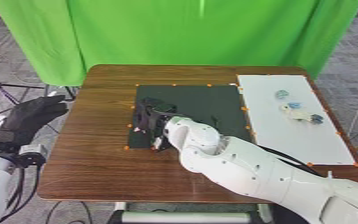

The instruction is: Arrange flowers

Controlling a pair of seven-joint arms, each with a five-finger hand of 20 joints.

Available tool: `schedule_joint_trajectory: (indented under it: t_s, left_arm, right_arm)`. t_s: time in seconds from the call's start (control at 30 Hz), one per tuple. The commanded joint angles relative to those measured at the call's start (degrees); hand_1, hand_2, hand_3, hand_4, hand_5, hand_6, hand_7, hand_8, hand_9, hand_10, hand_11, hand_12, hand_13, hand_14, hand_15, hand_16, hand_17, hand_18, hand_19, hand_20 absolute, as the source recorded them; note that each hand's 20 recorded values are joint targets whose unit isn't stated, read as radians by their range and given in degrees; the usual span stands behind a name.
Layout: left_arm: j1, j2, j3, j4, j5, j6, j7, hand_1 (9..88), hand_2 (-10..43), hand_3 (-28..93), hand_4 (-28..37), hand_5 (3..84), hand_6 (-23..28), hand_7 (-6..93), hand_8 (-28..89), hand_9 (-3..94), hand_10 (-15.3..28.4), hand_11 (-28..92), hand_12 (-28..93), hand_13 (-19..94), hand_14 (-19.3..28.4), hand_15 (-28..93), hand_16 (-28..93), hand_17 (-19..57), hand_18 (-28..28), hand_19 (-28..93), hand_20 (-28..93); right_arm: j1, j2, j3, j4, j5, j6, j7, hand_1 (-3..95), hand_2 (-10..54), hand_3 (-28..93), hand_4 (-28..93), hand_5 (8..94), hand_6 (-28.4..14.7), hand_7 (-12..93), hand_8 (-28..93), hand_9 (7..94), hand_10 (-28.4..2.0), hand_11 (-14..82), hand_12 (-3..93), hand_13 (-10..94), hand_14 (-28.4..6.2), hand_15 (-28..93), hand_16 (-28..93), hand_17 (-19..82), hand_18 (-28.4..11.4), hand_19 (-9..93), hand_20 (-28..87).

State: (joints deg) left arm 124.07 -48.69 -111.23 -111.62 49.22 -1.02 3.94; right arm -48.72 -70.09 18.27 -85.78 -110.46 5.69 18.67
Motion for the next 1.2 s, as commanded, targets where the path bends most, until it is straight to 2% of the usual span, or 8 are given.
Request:
schedule_joint_trajectory:
  t_s: [0.03,0.3,0.47,0.53,0.83,1.03,1.13,1.2]
  left_arm:
    - [0.4,-0.41,-0.33,-0.45,0.29,-0.8,-0.66,26.4,-4.5,62,-17.2,46.4,4.7,12.8,-5,44.9,13.8,22,16,34,18.4,20,5,2.1,15.4,10,18]
    - [0.0,-0.28,0.2,-0.2,0.51,-1.3,-1.11,27.1,-4.4,61,-16.7,46.4,4.5,13.0,-5,44.8,13.7,22,16,34,18.3,20,5,2.0,15.4,10,18]
    - [0.4,-0.36,-0.18,-0.32,0.53,-1.27,-1.11,27.4,-4.6,62,-16.4,46.5,4.0,13.3,-5,44.8,13.7,22,16,34,18.3,20,5,2.0,15.4,10,18]
    - [0.4,-0.23,-0.12,-0.29,0.46,-1.36,-1.17,27.7,-4.5,61,-16.4,46.5,3.9,13.5,-5,44.8,13.6,22,16,34,18.4,20,5,2.0,15.4,10,18]
    - [0.8,-0.33,-0.05,-0.39,0.55,-1.38,-1.23,27.8,-4.7,61,-16.4,46.7,3.6,13.7,-6,44.8,13.6,22,16,34,18.3,20,5,2.0,15.4,10,18]
    - [0.6,-0.22,0.09,-0.21,0.54,-1.57,-1.31,27.8,-4.8,62,-16.1,46.7,3.6,13.8,-6,44.9,13.6,22,16,34,18.3,20,5,2.0,15.4,10,18]
    - [1.4,-0.69,-0.35,-0.59,0.44,-1.3,-1.12,27.9,-4.7,62,-16.1,46.7,3.6,13.8,-6,44.9,13.6,22,16,34,18.2,20,5,2.0,15.4,10,18]
    - [1.2,-0.84,-0.09,-0.41,0.57,-1.62,-1.35,27.9,-4.7,61,-16.1,46.7,3.5,13.9,-6,44.8,13.6,23,16,34,18.2,20,5,2.0,15.4,10,18]
  right_arm:
    - [0.4,1.0,1.0,-1.1,-0.2,-3.6,0.4,63.9,-9.5,55,-15,72.6,1.6,27,9,77.2,-11.3,4.0,35.2,92,-0.9,52,35,64,-8.6,93,40]
    - [0.3,1.6,1.3,-1.7,-0.6,-4.5,0.9,61.7,-9.5,55,-15,69.6,1.3,26,9,71.5,-12.2,10.0,28.9,90,-1.2,53,34,63,-9.5,93,41]
    - [0.3,2.2,1.7,-2.7,-0.7,-6.9,1.1,58.9,-9.5,57,-15,66.8,1.9,23,9,67.6,-12.8,13.6,20.8,90,-1.2,53,34,62,-9.8,93,42]
    - [0.2,2.4,1.9,-3.0,-0.9,-7.0,1.0,54.6,-9.5,63,-17,64.3,2.5,21,6,66.3,-13.2,13.1,20.6,89,-1.3,53,34,62,-10.0,93,43]
    - [0.8,3.3,2.1,-4.1,-1.2,-6.8,0.3,49.8,-9.5,69,-18,62.3,3.4,20,-8,63.5,-13.8,11.2,20.4,89,-1.3,53,33,61,-10.4,93,43]
    - [1.2,3.8,2.8,-4.7,-2.1,-6.1,0.4,49.1,-9.5,69,-18,60.6,3.3,20,-9,62.6,-13.9,10.4,20.1,89,-1.3,53,33,61,-10.4,93,43]
    - [1.5,4.6,3.6,-5.7,-2.6,-5.4,0.2,48.9,-9.5,69,-18,60.1,3.4,20,-9,62.2,-14.0,10.2,20.0,89,-1.4,53,33,61,-10.3,93,43]
    - [1.5,6.3,4.7,-7.2,-1.7,-3.7,0.1,47.1,-9.5,68,-18,59.2,3.0,20,-9,62.0,-14.0,10.2,20.0,88,-1.4,53,33,61,-10.3,93,43]
